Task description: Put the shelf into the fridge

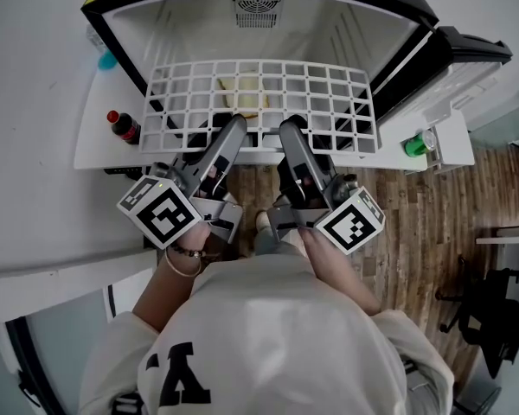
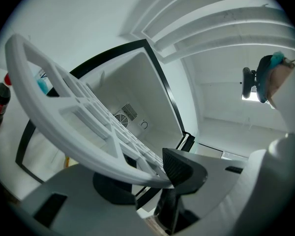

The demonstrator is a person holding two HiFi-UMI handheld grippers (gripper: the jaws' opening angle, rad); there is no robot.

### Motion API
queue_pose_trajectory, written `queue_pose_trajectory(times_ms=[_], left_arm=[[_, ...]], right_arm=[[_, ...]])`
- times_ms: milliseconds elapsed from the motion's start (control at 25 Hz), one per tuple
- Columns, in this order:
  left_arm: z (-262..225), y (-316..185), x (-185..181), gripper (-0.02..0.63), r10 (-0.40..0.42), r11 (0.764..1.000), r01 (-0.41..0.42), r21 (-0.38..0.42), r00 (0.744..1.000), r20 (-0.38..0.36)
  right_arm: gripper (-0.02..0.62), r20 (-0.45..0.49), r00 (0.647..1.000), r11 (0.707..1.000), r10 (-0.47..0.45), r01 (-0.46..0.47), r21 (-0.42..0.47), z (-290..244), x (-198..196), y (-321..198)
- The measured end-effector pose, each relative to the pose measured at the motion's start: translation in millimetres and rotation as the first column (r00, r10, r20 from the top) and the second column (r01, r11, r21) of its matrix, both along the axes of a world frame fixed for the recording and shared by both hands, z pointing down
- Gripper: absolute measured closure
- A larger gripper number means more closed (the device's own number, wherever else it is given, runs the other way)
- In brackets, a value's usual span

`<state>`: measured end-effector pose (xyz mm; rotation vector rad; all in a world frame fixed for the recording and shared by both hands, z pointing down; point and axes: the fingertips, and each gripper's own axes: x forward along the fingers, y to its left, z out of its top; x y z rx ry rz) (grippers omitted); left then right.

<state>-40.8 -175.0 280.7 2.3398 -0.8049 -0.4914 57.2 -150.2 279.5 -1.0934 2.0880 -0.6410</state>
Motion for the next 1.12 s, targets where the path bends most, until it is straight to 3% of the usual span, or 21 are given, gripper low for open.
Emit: queue_pose_trajectory(times_ms=[480,1120], left_arm=[[-0.3,-6.3,-0.4,0.448,-0.017,1.000,0.018,0.011,1.000,-0.025],[1.0,-9.6,4.8,0.442,-0.059,0.998,0.059,-0.004,0.998,0.001]], right_arm=[[0.442,-0.016,0.999,0.999,-0.041,0.041,-0.025,1.3,-0.9,-7.5],[0.440,-0.069,0.989,0.991,-0.127,0.124,-0.052,1.7,-0.7,-9.0]])
